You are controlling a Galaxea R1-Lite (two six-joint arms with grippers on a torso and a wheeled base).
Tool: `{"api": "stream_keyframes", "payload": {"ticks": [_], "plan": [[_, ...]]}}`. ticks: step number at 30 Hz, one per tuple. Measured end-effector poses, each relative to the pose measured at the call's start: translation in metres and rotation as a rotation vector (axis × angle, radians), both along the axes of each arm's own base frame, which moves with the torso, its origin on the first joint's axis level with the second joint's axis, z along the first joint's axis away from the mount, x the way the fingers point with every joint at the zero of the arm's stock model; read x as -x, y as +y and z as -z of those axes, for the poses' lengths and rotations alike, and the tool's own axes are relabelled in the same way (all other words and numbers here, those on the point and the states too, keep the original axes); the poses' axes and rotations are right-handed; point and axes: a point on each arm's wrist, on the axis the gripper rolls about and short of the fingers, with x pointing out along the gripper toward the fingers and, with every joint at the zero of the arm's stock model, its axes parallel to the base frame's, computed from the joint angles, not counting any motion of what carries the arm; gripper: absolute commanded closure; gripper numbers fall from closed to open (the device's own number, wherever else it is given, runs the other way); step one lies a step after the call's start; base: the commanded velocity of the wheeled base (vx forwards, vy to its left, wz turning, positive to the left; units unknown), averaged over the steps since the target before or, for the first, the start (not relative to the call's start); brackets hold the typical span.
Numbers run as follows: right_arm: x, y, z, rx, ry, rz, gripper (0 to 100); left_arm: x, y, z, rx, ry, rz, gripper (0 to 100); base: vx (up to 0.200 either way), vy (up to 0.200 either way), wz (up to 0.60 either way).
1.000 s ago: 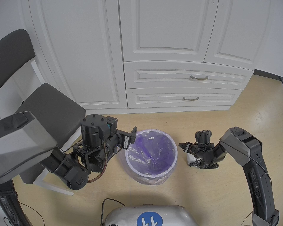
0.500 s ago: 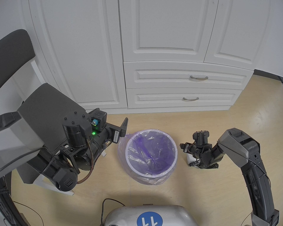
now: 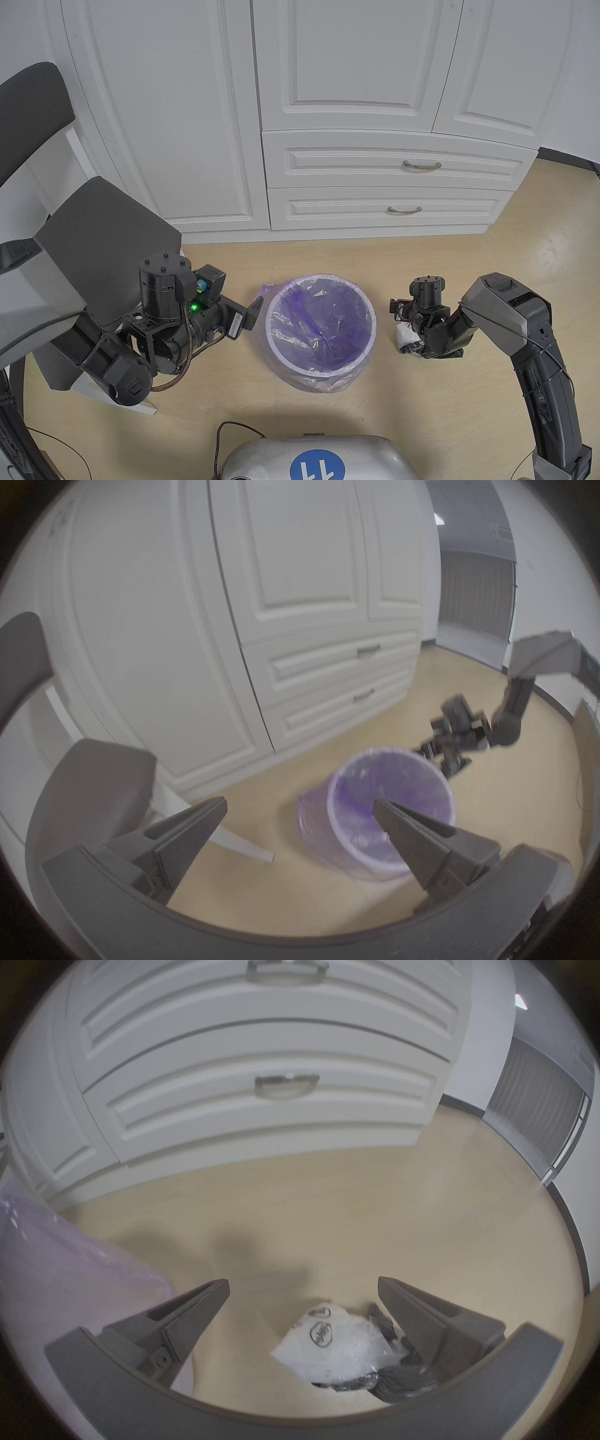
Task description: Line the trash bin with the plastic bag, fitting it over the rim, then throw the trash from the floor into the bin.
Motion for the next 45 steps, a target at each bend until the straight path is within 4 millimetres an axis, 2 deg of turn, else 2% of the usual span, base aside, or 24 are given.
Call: {"api": "stream_keyframes", "payload": {"ticks": [4, 8, 18, 23, 37, 45], "plan": [[0.003, 0.001, -0.011, 0.003, -0.042, -0.004, 0, -0.003, 0.009, 0.016, -0.054, 0.121, 0.001, 0, 0.0, 0.0, 0.0], [0.005, 0.001, -0.024, 0.002, -0.065, -0.005, 0, -0.015, 0.016, 0.029, -0.073, 0.168, -0.025, 0, 0.0, 0.0, 0.0], [0.006, -0.003, -0.06, -0.015, -0.14, 0.003, 0, -0.066, 0.028, 0.072, -0.083, 0.226, -0.111, 0, 0.0, 0.0, 0.0], [0.012, -0.001, -0.085, -0.026, -0.19, -0.004, 0, -0.092, 0.029, 0.096, -0.078, 0.236, -0.136, 0, 0.0, 0.0, 0.0], [0.042, 0.003, -0.168, -0.066, -0.311, -0.055, 0, -0.157, 0.016, 0.139, -0.049, 0.256, -0.178, 0, 0.0, 0.0, 0.0], [0.055, 0.007, -0.192, -0.08, -0.349, -0.077, 0, -0.189, 0.015, 0.15, -0.054, 0.277, -0.197, 0, 0.0, 0.0, 0.0]]}}
